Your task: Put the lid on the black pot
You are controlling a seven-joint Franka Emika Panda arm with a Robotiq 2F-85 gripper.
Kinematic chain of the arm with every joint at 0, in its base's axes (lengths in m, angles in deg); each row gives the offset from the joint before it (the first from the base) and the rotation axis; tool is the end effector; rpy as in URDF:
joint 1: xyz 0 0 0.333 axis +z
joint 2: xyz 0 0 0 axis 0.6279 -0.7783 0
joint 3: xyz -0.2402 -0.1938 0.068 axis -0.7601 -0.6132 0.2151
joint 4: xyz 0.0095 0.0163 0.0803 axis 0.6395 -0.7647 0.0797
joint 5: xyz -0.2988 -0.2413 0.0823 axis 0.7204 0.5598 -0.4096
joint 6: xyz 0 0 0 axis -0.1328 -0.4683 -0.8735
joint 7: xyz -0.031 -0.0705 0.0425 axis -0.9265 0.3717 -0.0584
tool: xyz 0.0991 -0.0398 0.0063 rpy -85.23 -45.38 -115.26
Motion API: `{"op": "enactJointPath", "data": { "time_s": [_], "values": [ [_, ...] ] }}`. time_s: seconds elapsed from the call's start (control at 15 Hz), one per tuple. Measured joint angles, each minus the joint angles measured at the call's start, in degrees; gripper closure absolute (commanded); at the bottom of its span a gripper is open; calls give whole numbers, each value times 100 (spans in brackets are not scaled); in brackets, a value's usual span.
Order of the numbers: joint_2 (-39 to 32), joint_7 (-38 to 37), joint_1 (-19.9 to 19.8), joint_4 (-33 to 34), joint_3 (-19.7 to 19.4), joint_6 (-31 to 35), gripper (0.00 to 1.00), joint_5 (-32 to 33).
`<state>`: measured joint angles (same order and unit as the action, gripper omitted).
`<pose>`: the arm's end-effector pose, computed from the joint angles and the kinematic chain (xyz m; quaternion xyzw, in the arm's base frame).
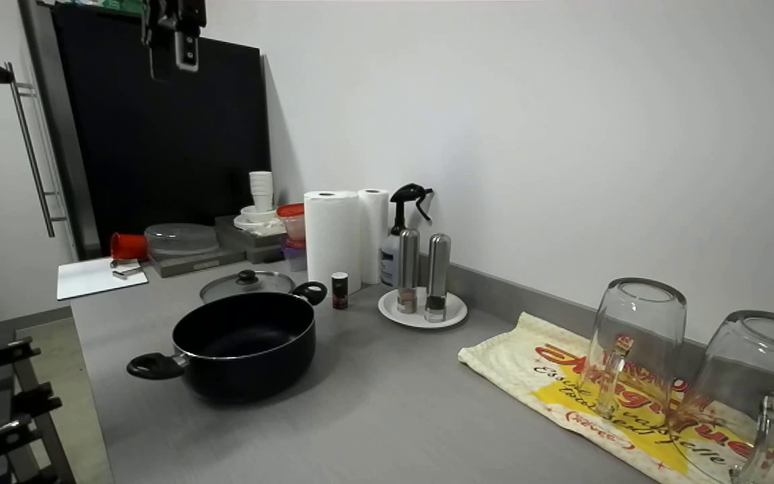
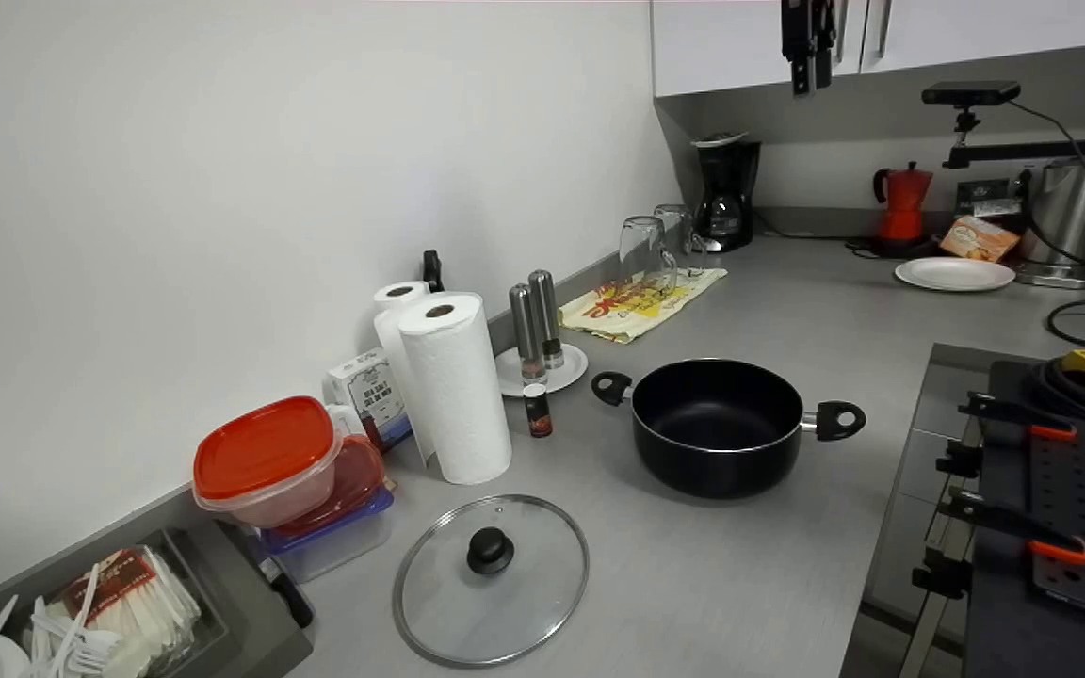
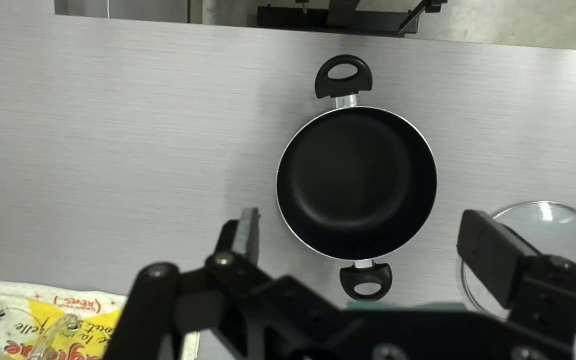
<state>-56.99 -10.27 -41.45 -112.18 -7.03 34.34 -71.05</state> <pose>0.4349 -0.0508 0.5356 0.9973 0.0253 -0.0474 0.0502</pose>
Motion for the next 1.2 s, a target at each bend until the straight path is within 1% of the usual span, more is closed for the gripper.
{"op": "enactJointPath", "data": {
  "time_s": [0.67, 0.93, 1.2],
  "values": [
    [-7, 10, 14, 1, 0, 0, 0, -7],
    [-283, 232, 282, 216, 138, 49, 0, -21],
    [-894, 352, 602, 762, 451, 81, 0, -1]
  ]
}}
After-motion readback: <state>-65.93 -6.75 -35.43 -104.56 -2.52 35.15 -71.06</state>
